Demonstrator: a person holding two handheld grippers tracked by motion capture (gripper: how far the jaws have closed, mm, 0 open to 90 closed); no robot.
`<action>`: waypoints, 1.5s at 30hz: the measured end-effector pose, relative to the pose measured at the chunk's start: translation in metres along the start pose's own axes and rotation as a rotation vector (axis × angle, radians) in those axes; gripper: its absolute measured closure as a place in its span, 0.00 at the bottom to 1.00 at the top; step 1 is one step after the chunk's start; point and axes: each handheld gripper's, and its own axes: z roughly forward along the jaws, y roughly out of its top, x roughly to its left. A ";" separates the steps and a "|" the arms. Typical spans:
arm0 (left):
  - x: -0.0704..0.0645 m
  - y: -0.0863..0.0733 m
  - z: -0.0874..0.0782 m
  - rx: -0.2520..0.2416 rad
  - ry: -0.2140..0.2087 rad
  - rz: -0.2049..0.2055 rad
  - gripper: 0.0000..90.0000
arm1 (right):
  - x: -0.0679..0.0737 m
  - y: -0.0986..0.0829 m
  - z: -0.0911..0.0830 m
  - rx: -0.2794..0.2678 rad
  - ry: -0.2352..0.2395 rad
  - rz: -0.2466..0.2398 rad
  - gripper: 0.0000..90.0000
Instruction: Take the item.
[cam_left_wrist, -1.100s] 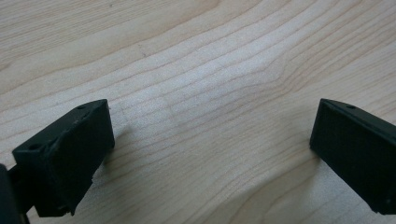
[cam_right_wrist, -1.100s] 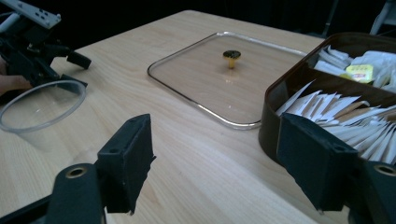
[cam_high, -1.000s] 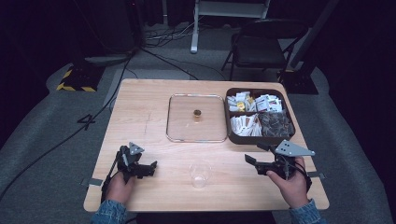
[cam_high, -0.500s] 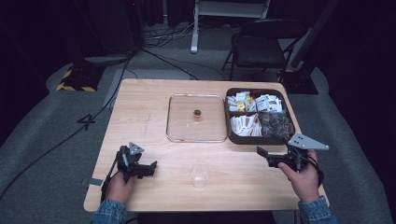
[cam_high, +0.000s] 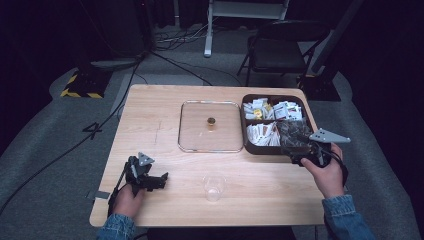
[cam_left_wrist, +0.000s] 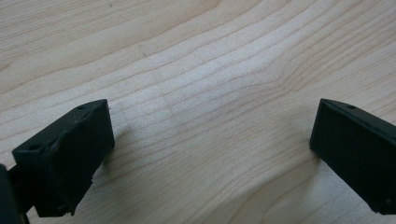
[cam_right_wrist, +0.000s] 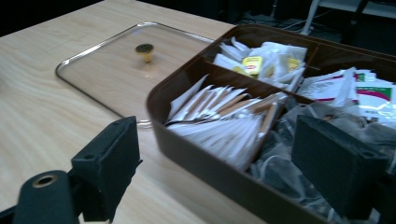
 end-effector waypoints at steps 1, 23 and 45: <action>0.000 0.000 0.000 0.000 0.000 0.000 0.00 | -0.005 0.002 0.001 0.006 -0.002 0.011 0.18; 0.000 0.000 0.000 0.000 0.000 0.000 0.00 | -0.071 0.016 0.032 0.047 -0.002 0.041 0.29; 0.000 0.000 0.000 -0.001 0.002 0.002 0.00 | -0.092 -0.002 0.068 0.234 -0.094 0.082 0.42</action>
